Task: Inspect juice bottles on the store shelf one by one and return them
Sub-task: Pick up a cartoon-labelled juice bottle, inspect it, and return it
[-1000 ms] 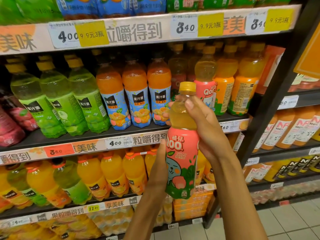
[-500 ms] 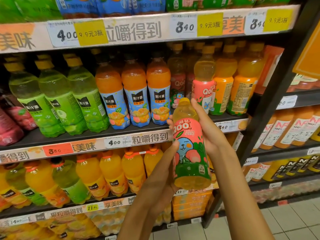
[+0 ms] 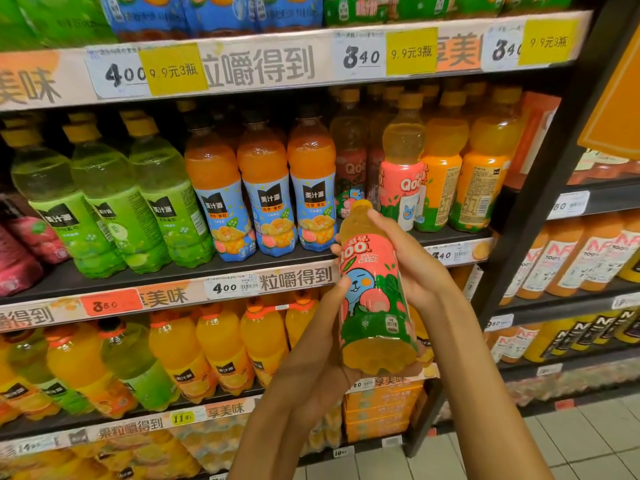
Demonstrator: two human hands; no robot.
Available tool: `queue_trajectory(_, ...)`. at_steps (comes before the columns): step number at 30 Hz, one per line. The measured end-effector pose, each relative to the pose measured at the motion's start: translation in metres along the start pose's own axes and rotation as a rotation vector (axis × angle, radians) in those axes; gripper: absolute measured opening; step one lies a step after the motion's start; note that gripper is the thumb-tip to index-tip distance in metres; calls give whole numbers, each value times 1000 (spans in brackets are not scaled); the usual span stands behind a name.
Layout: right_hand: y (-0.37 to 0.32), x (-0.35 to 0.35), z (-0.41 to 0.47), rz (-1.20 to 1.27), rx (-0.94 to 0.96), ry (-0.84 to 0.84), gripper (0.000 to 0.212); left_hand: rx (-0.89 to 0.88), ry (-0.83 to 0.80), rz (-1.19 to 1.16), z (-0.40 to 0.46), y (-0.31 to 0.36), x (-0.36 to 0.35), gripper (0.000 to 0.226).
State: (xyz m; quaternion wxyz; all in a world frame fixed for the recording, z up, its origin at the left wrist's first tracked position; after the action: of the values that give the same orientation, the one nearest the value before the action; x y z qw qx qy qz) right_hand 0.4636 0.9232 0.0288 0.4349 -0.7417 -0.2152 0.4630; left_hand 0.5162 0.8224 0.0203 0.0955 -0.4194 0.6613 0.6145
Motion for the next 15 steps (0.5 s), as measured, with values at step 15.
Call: queue_trajectory(15,-42,-15,-22,-209,360,-68,48,-177,240,506,15,5,35,54)
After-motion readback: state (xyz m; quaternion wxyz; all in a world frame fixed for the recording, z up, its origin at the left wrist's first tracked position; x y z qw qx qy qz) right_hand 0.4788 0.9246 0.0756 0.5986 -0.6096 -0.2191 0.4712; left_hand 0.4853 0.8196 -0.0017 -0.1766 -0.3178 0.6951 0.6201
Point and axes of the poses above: each hand's wrist, its own z-axis towards the middle knuckle, its own x-axis out of the back of the hand, y = z × x, the point moved 10 cm from there along z, towards the middle knuckle, and after that the axes turned 6 degrees about y, right-handed, at the moved point
